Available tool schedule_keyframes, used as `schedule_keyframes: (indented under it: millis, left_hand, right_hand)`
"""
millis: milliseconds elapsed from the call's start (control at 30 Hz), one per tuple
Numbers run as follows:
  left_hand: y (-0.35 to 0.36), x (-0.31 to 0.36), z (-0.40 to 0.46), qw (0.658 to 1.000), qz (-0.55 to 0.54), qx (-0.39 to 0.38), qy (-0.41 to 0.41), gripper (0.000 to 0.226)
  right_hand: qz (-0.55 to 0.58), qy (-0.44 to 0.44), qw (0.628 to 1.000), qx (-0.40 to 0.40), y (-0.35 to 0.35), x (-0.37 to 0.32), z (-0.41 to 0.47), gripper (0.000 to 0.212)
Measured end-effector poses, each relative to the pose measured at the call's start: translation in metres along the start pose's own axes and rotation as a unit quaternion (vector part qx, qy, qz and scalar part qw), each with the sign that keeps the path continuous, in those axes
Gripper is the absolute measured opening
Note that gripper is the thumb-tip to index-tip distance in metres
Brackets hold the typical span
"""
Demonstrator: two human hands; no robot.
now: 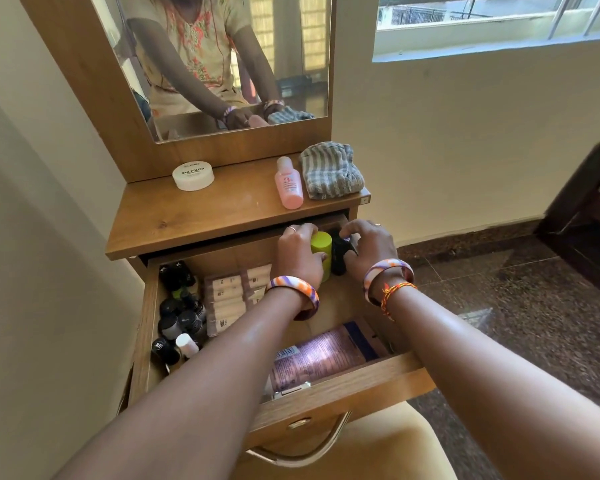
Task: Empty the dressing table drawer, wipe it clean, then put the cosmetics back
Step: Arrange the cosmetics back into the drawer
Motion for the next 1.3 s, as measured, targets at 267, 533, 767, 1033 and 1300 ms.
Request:
schedule_keyframes:
  millis: [267,533,767,1033,1300]
  left_hand:
    - [-0.044,0.017,-0.006,0.993,0.002,0.061,0.097,0.034]
    - [-0.126,-0.03,0.031,0.984,-0.016,0.175,-0.012,0.03]
    - [-0.138,-0.099,0.067,0.98,0.129,0.074,-0.135,0.05]
    - [-0.128,-0.127,0.1,0.972,0.163,-0.028,-0.169,0.06]
    - [-0.132,-0.104,0.083,0.99,0.029,0.114,-0.083,0.028]
  right_hand:
    - [0.065,-0.058,0.989,0.119,-0.013,-0.015,-0.01,0.024]
    - [0.067,-0.27,0.939,0.205,-0.017,-0.112,-0.024,0.023]
    - [0.045,-0.207,0.971,-0.109,0.056,-0.18,0.01,0.048]
    - [0.082,-0.085,0.982,-0.149,0.073,-0.18,0.059,0.053]
    - [0.13,-0.086,0.979,-0.128,0.073,-0.176,0.059,0.052]
Point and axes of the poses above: each hand's wrist, its own z-axis towards the middle knuckle, its own y-axis out of the palm, x = y × z, the point moved 6 cm from there along z, towards the middle knuckle, and after that the axes turned 5 degrees about -z, right-handed, at the moved point
